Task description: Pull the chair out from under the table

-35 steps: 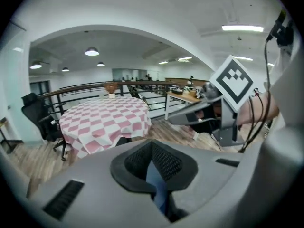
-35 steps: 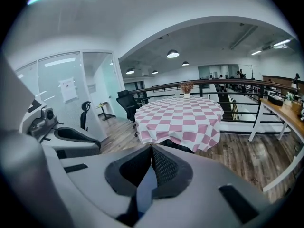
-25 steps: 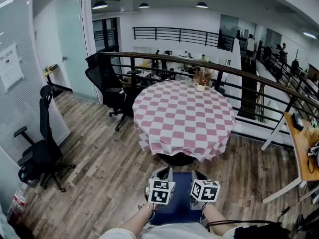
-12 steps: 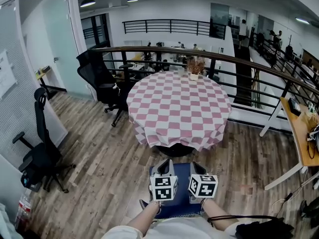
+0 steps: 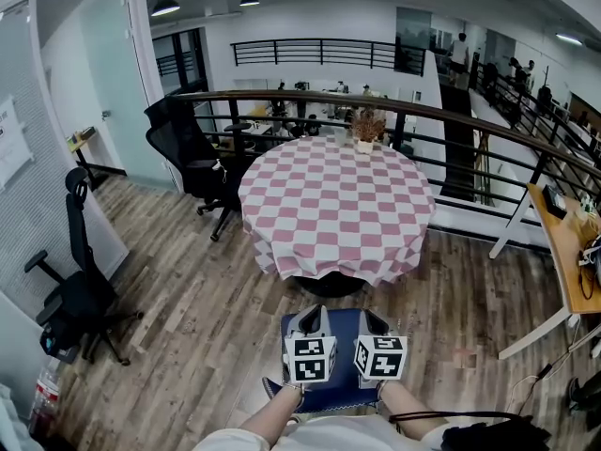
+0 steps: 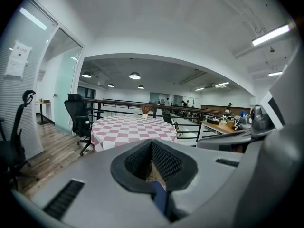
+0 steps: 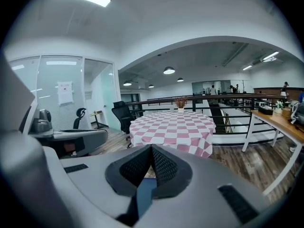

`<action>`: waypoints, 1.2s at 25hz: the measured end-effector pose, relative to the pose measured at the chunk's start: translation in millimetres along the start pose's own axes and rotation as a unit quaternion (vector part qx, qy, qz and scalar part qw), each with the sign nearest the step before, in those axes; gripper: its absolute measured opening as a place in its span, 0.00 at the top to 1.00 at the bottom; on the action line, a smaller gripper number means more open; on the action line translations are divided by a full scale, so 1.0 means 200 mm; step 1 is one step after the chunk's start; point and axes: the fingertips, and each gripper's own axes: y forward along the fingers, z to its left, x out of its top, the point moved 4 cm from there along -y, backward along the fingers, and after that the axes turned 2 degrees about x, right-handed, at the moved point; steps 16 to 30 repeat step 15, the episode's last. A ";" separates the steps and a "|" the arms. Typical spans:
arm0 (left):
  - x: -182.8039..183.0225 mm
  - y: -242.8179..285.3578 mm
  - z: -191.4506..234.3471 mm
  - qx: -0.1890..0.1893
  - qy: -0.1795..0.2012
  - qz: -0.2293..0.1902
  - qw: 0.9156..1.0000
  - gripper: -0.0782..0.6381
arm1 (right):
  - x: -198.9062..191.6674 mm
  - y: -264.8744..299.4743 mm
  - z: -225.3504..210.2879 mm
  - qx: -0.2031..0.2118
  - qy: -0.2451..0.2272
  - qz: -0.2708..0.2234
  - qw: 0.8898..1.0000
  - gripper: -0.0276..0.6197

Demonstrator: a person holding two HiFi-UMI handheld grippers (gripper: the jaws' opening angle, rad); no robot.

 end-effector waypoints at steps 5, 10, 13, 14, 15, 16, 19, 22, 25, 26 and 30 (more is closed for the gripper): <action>-0.03 0.00 0.00 0.003 -0.003 0.009 1.000 0.89 | -0.03 -0.01 -0.02 -0.004 0.005 0.006 1.000 0.93; -0.06 0.01 -0.01 0.003 -0.005 0.018 1.000 0.89 | -0.06 -0.01 -0.03 -0.005 0.004 0.012 1.000 0.93; -0.07 0.01 -0.02 0.003 -0.003 0.021 1.000 0.89 | -0.06 -0.01 -0.04 -0.005 0.004 0.014 1.000 0.93; -0.07 0.02 -0.02 0.003 -0.003 0.022 1.000 0.89 | -0.06 -0.01 -0.04 -0.005 0.004 0.015 1.000 0.93; -0.07 0.02 -0.02 0.002 -0.004 0.023 1.000 0.89 | -0.06 -0.01 -0.04 -0.004 0.004 0.015 1.000 0.93; -0.07 0.02 -0.02 0.002 -0.004 0.023 1.000 0.89 | -0.06 -0.01 -0.04 -0.004 0.004 0.015 1.000 0.93; -0.07 0.02 -0.02 0.002 -0.004 0.023 1.000 0.89 | -0.06 -0.01 -0.04 -0.004 0.004 0.015 1.000 0.93; -0.07 0.02 -0.02 0.002 -0.004 0.023 1.000 0.89 | -0.06 -0.01 -0.04 -0.004 0.004 0.015 1.000 0.93; -0.07 0.02 -0.02 0.002 -0.004 0.023 1.000 0.89 | -0.06 -0.01 -0.04 -0.004 0.004 0.015 1.000 0.93; -0.07 0.02 -0.02 0.002 -0.004 0.023 1.000 0.89 | -0.06 -0.01 -0.04 -0.004 0.004 0.015 1.000 0.93; -0.07 0.02 -0.02 0.002 -0.004 0.023 1.000 0.89 | -0.06 -0.01 -0.04 -0.004 0.004 0.015 1.000 0.93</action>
